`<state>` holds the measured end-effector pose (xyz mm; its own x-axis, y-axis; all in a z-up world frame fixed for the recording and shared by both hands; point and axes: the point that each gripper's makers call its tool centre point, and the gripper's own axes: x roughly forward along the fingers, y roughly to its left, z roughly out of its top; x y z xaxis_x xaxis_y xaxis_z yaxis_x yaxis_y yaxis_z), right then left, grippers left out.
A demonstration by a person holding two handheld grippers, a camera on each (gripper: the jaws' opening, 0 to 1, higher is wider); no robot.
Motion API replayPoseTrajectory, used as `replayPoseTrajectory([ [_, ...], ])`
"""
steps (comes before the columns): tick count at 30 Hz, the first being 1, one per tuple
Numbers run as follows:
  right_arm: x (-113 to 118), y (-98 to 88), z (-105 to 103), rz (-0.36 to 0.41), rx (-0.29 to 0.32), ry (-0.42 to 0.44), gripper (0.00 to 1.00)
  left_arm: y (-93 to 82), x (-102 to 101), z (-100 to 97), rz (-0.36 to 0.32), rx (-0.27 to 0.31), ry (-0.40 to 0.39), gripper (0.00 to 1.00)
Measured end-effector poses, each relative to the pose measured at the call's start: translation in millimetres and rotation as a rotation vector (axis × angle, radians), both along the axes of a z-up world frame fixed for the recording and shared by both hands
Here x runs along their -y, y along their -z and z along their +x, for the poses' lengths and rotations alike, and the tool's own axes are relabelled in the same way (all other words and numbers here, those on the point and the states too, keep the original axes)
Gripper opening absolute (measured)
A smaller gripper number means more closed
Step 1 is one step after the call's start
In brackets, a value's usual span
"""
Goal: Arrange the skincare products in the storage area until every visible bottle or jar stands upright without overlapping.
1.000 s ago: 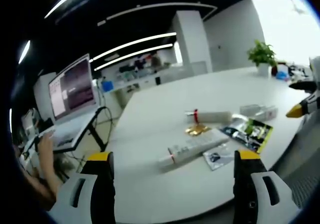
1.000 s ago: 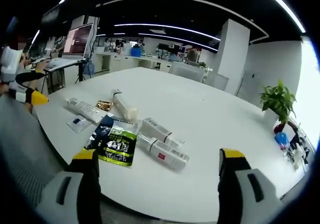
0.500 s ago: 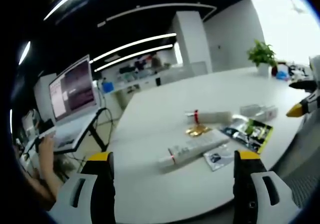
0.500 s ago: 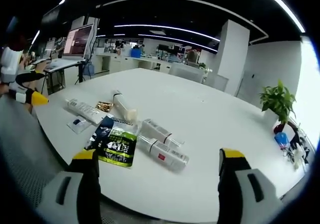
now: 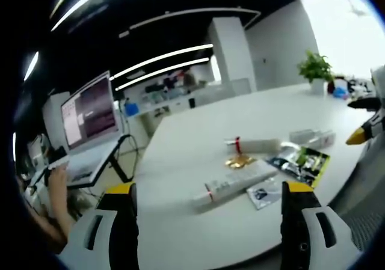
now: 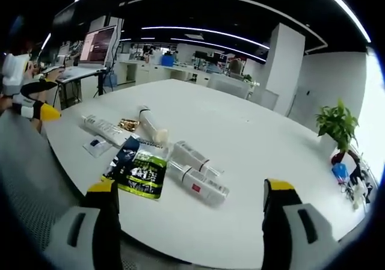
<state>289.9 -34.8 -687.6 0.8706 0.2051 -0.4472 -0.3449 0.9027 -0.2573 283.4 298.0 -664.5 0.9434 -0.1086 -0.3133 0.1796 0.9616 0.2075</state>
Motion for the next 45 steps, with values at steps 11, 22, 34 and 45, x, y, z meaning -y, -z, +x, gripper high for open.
replayPoseTrajectory([
  [11, -0.5, -4.9, 6.4, 0.205, -0.074, 0.024, 0.99, -1.5, 0.2, 0.2, -0.008, 0.010, 0.002, 0.97],
  [22, -19.6, -11.9, 19.8, 0.147, -0.108, -0.078, 0.99, -4.4, -1.6, 0.9, -0.013, 0.032, -0.001, 0.97],
  [34, -48.6, -22.2, 32.5, 0.088, -0.203, -0.241, 0.99, -6.0, -3.2, 1.0, -0.023, 0.043, -0.007, 0.97],
  [45, -68.6, -30.4, 52.1, -0.026, -0.224, -0.376, 0.99, -6.7, -3.0, 1.2, -0.024, 0.045, -0.007, 0.97],
])
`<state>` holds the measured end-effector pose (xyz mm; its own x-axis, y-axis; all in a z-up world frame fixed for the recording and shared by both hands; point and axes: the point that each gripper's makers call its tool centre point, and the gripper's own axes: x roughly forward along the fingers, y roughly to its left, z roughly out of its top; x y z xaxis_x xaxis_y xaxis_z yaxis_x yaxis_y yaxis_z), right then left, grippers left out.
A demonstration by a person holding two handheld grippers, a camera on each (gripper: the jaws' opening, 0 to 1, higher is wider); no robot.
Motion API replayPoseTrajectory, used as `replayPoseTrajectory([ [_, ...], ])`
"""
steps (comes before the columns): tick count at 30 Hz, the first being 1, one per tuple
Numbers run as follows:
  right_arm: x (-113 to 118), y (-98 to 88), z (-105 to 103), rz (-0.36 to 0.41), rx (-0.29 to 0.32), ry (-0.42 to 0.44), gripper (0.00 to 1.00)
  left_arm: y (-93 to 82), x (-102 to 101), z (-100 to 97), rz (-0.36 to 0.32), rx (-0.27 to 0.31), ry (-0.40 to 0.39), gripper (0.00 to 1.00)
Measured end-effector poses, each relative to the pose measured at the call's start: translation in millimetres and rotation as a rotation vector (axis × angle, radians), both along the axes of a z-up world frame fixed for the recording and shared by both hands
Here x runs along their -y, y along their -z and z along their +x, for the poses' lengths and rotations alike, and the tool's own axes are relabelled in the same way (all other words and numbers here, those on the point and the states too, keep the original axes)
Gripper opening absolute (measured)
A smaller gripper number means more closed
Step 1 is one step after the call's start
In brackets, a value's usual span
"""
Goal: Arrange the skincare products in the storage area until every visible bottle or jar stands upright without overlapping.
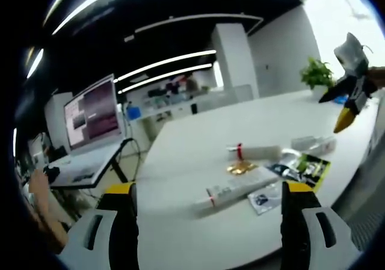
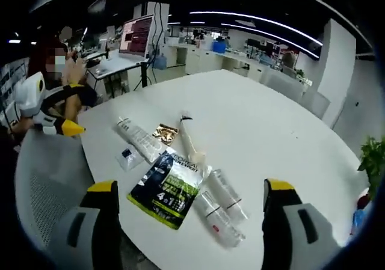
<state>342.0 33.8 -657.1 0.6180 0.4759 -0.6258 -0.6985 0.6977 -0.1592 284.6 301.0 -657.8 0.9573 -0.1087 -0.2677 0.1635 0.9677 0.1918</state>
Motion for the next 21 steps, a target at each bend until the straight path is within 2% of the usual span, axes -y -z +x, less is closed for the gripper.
replayPoseTrajectory([
  [12, -16.8, -0.5, 22.4, -0.090, -0.028, -0.135, 0.92, 0.8, -0.8, 0.1, 0.002, -0.004, -0.002, 0.97],
  [16, -22.7, 4.2, 21.3, -0.115, -0.058, -0.192, 0.88, 0.9, -1.5, 0.2, 0.004, -0.003, -0.005, 0.97],
  [21, -24.5, 10.5, 30.9, -0.183, -0.068, -0.233, 0.88, 0.2, -2.5, 0.4, 0.003, 0.002, -0.010, 0.97],
])
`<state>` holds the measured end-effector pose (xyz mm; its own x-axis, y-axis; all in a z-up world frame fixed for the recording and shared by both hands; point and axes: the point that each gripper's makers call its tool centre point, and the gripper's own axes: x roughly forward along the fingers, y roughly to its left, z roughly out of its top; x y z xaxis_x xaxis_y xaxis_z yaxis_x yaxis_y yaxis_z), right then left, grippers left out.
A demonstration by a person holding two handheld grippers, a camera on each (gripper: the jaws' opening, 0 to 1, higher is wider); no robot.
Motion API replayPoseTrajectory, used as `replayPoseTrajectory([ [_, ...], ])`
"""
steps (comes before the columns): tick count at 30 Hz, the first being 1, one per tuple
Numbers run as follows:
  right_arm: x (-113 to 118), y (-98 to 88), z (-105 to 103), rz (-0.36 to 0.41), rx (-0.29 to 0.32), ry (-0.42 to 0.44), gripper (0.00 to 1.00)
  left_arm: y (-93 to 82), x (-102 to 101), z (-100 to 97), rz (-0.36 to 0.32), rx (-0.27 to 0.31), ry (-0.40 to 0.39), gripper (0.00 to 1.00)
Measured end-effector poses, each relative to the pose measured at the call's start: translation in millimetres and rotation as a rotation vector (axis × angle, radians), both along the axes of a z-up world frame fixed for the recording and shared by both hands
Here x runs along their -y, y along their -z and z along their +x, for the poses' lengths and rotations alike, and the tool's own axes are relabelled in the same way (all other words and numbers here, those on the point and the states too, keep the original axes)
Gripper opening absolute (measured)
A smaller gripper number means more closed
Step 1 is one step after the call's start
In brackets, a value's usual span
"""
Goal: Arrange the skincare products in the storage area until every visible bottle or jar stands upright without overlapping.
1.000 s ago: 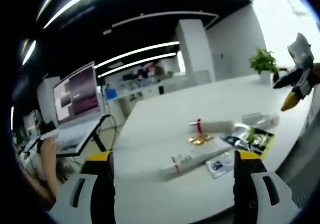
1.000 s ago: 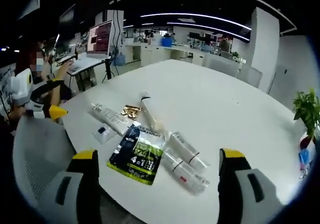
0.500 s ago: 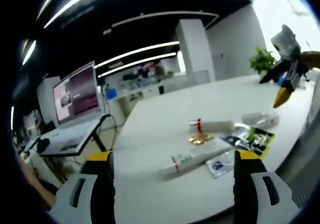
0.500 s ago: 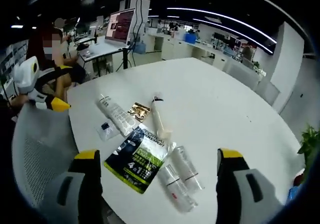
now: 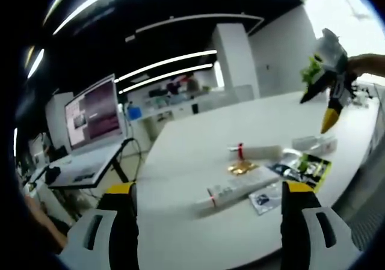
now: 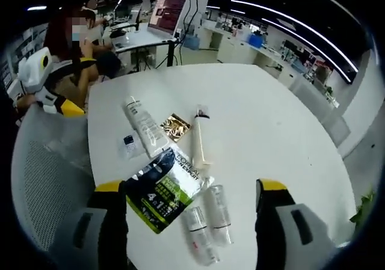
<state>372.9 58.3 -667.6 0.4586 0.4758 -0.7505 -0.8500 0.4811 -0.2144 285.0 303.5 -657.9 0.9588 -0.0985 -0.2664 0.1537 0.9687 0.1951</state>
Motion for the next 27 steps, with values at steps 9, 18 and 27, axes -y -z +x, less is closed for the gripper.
replayPoseTrajectory([
  [9, -15.7, 5.3, 17.9, 0.003, -0.045, -0.044, 0.85, 1.2, -0.3, 0.1, 0.001, -0.004, -0.001, 0.97],
  [18, -18.8, 22.3, 37.3, -0.028, -0.087, -0.081, 0.79, 1.9, -0.8, 0.4, 0.002, -0.006, -0.004, 0.97],
  [27, -20.4, 37.5, 53.7, -0.074, -0.125, -0.098, 0.77, 2.9, -1.0, 0.3, 0.005, -0.011, -0.004, 0.97],
])
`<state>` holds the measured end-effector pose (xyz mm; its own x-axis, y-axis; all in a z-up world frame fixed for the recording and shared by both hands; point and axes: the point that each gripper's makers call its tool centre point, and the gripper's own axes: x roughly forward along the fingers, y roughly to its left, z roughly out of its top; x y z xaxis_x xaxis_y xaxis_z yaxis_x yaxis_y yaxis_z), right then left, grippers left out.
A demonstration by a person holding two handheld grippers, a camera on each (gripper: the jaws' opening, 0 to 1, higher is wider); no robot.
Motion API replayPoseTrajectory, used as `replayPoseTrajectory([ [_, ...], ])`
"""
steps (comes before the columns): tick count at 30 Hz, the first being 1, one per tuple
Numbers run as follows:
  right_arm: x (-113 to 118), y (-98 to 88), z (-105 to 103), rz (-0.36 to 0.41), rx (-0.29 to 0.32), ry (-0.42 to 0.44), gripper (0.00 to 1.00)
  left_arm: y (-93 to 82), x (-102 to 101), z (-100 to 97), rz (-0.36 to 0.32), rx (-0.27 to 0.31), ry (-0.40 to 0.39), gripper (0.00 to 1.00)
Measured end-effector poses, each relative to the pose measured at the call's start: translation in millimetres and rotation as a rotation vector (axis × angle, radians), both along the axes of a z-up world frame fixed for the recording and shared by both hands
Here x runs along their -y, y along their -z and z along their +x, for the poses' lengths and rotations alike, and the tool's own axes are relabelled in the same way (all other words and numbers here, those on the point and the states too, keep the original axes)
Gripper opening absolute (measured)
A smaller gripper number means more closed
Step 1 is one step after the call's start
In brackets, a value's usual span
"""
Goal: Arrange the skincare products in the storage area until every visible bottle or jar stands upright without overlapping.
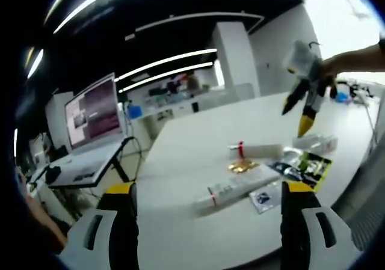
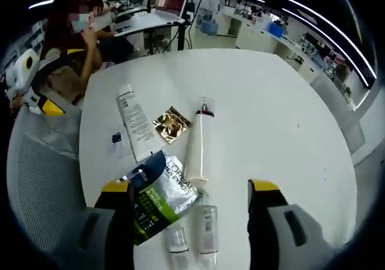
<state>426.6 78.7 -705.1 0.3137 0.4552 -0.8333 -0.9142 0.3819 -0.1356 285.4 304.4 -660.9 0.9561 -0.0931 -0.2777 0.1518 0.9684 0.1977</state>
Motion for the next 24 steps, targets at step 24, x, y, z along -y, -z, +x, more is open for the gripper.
replayPoseTrajectory([
  [24, -25.5, 38.3, 30.5, -0.110, -0.087, -0.049, 0.70, 3.3, -0.1, -0.5, 0.001, -0.018, -0.001, 0.96],
])
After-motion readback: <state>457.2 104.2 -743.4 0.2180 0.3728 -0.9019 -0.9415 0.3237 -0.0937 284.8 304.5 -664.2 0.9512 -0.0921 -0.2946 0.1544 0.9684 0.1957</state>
